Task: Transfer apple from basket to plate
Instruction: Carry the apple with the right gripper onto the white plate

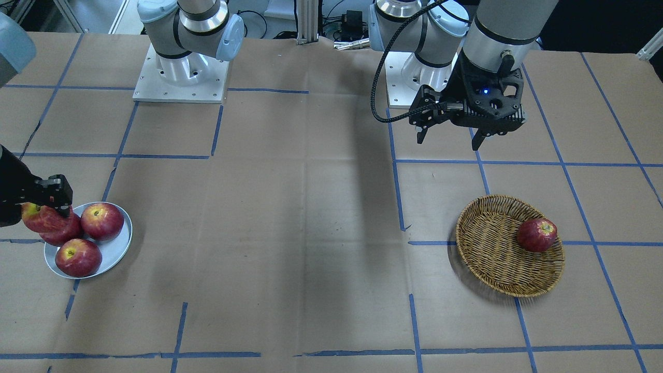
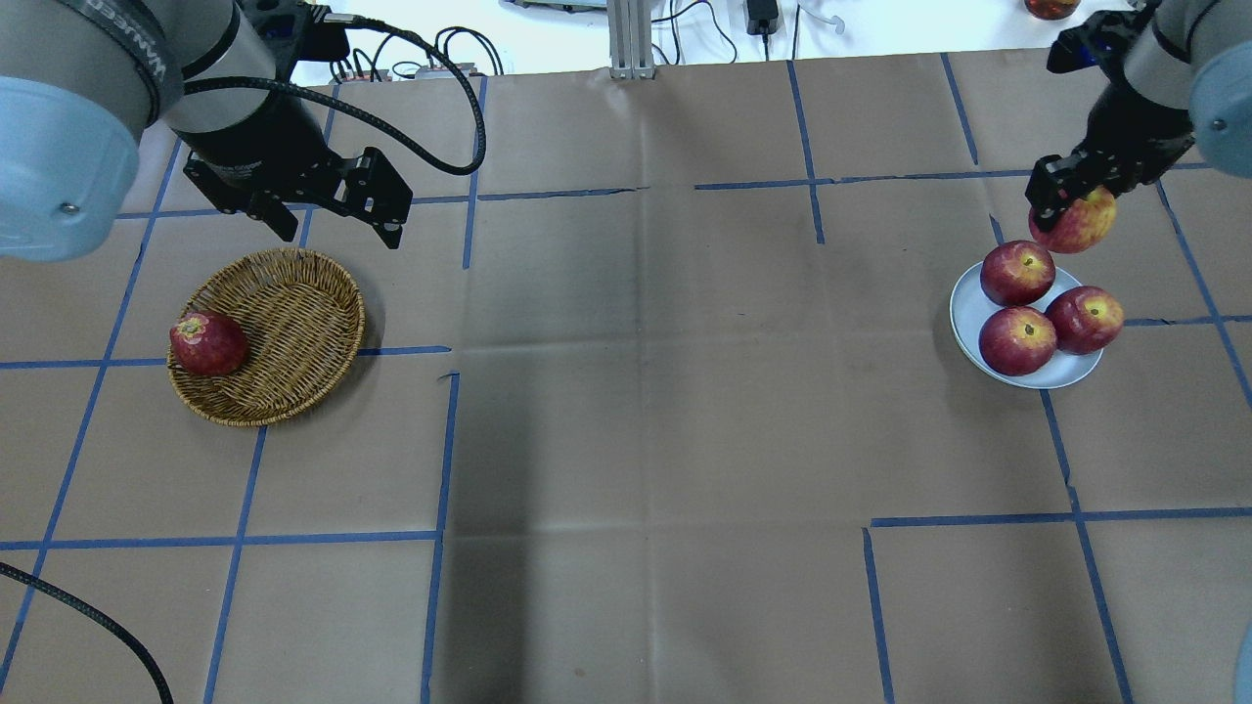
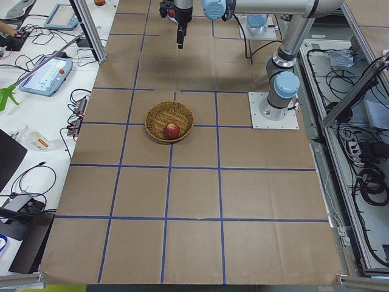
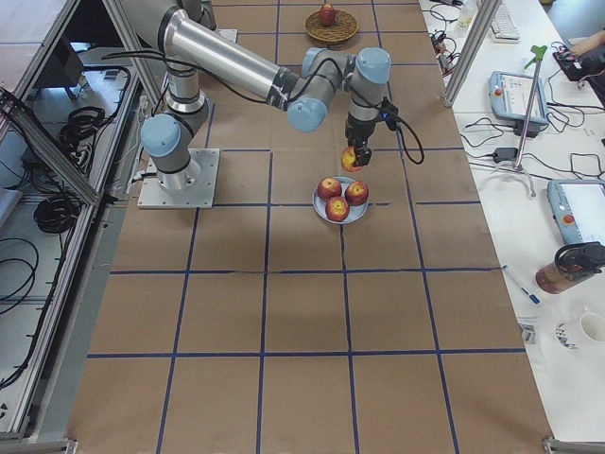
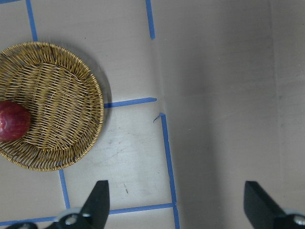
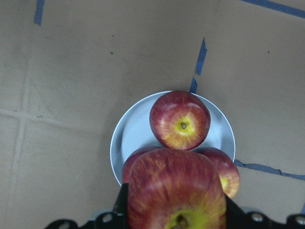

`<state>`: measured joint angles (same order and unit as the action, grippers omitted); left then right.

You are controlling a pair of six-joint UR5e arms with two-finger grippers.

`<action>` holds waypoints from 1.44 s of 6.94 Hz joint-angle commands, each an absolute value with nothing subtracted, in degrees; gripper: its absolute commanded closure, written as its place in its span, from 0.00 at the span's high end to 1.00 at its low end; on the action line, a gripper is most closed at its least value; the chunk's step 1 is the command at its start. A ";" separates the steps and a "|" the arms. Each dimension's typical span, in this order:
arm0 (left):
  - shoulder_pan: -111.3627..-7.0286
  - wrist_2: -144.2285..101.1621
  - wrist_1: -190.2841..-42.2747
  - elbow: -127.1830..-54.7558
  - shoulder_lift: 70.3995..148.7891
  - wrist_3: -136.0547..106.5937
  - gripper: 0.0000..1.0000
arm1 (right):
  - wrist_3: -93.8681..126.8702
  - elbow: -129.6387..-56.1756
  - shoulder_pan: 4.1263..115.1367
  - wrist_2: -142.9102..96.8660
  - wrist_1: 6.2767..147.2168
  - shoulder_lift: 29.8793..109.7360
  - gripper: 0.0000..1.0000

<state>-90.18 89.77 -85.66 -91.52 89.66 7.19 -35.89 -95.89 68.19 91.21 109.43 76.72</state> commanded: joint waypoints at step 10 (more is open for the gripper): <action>-90.18 89.65 -85.69 -91.58 89.74 6.94 1.00 | -38.58 -102.66 66.18 91.41 116.98 74.26 1.00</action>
